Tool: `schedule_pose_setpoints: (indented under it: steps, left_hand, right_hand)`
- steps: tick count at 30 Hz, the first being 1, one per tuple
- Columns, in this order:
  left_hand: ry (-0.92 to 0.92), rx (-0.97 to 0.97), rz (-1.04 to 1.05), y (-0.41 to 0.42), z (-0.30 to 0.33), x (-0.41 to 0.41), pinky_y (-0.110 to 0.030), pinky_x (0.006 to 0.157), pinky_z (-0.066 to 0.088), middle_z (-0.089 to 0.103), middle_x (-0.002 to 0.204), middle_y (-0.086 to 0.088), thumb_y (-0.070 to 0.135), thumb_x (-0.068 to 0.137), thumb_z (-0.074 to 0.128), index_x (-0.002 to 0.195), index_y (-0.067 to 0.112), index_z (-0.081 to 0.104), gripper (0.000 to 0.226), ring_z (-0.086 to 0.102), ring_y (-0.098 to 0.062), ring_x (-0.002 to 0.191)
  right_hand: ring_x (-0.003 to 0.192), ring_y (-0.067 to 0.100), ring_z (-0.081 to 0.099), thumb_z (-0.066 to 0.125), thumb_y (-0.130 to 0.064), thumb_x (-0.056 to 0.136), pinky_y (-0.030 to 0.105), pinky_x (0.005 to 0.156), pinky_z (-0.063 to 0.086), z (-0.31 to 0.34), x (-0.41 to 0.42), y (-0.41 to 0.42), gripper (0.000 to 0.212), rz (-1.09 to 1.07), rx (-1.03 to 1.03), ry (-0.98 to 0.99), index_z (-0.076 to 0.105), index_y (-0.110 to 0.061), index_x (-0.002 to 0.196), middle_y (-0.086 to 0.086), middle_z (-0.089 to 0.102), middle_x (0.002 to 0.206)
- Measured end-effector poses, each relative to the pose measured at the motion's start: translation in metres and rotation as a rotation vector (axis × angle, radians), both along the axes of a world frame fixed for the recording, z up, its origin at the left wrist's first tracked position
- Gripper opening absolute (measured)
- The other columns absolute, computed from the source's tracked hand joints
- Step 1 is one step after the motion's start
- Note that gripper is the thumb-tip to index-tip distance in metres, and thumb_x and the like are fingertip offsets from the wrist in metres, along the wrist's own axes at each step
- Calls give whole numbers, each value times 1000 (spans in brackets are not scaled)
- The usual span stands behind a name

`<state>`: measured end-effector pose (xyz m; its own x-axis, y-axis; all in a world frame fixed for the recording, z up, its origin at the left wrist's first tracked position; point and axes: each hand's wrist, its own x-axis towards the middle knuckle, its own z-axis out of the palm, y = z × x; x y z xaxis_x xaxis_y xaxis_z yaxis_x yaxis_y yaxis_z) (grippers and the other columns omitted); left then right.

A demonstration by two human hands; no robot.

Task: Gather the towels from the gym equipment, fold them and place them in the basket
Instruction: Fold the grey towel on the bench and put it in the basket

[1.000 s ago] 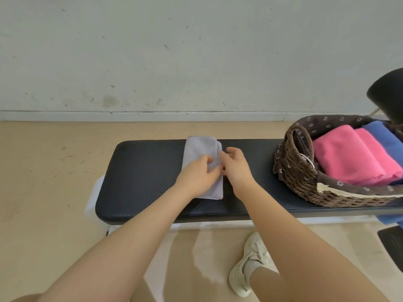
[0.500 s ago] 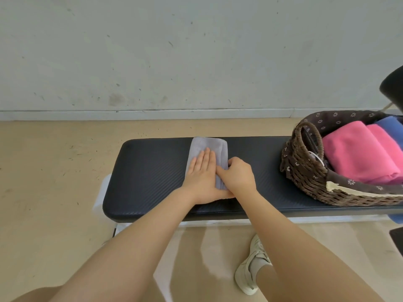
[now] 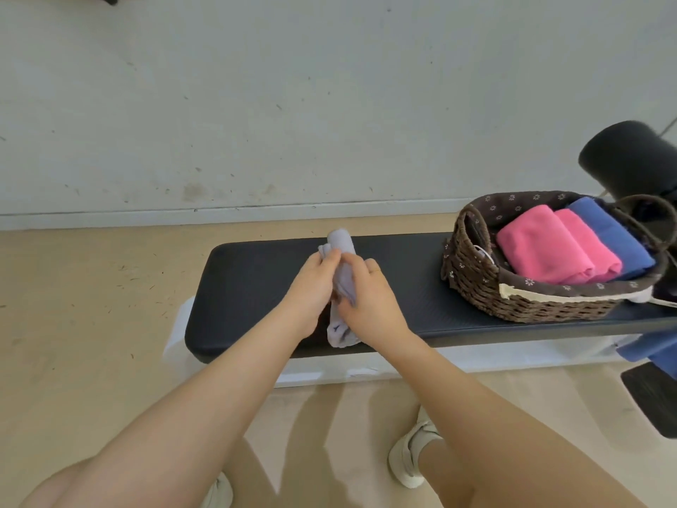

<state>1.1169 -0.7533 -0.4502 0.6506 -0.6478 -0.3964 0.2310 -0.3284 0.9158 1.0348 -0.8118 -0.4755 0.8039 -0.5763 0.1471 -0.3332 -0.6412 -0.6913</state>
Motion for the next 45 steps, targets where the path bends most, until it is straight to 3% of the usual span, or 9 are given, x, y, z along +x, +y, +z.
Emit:
schedule_pose_setpoints:
  steps: [5, 9, 15, 18, 21, 29, 35, 41, 45]
  left_hand:
    - [54, -51, 144, -7, 27, -20, -40, 89, 53, 60, 116, -10, 36, 91, 51, 126, 11, 47, 43, 60, -25, 103]
    - [63, -186, 179, -17, 45, -41, -39, 90, 51, 61, 110, -7, 22, 91, 53, 121, 15, 50, 31, 60, -21, 100]
    - [113, -485, 38, -60, 95, -70, -30, 74, 51, 66, 88, -4, 8, 91, 43, 101, 11, 57, 17, 63, -16, 84]
    - [251, -527, -67, -93, 112, -83, -32, 73, 53, 66, 89, -4, 9, 91, 42, 97, 12, 58, 17, 64, -19, 86]
    - [299, -486, -76, -133, 116, -90, -33, 71, 51, 65, 84, -4, 7, 91, 41, 85, 16, 57, 18, 62, -19, 81]
    - [-510, -135, -478, -237, 75, -81, -17, 63, 46, 57, 78, 3, 2, 87, 46, 111, 22, 48, 31, 55, -10, 72]
    - [-1288, 378, -771, -285, 42, -74, -36, 76, 41, 56, 106, -22, 4, 83, 46, 117, 6, 41, 34, 53, -38, 102]
    - [-1497, 420, -699, -282, 37, -98, -35, 81, 40, 52, 119, -12, 6, 85, 49, 113, 8, 50, 28, 49, -31, 113]
    - [-1198, 563, -907, -267, 31, -124, -28, 70, 37, 58, 120, -15, 16, 90, 48, 117, 5, 54, 29, 55, -27, 96]
  right_hand:
    - [68, 28, 47, 49, 9, 57, 33, 57, 39, 11, -38, 8, 61, 92, -437, -23, 52, -11, 115, 11, 52, 85]
    - [75, 27, 52, 52, -17, 73, 33, 64, 43, 36, -71, -7, 47, 167, -504, -78, 46, -15, 119, 8, 57, 91]
    - [125, 19, 39, 54, -47, 77, 30, 104, 33, 82, -118, -65, 73, -197, -161, -330, 36, -8, 137, 7, 42, 136]
    - [103, -3, 54, 67, -40, 81, 17, 84, 47, 104, -140, -100, 73, -273, 234, -375, 29, -20, 140, -10, 50, 119]
    - [79, -4, 62, 66, -28, 84, 11, 61, 51, 111, -160, -139, 36, -220, 461, -344, 49, -23, 116, -13, 61, 97]
    - [82, 10, 51, 72, -24, 79, 29, 75, 45, 82, -167, -225, 41, -268, 351, 58, 43, -21, 108, -11, 50, 87]
    - [75, 17, 49, 64, -31, 83, 29, 66, 38, 52, -153, -252, 62, -348, 206, 393, 32, -15, 133, -3, 49, 79]
    - [97, 33, 60, 52, -26, 89, 34, 68, 41, 30, -150, -246, 51, -500, -47, 577, 27, -15, 132, 9, 58, 99]
    - [101, 33, 59, 52, -31, 89, 38, 69, 43, 27, -147, -243, 52, -470, -51, 573, 26, -11, 129, 12, 58, 111]
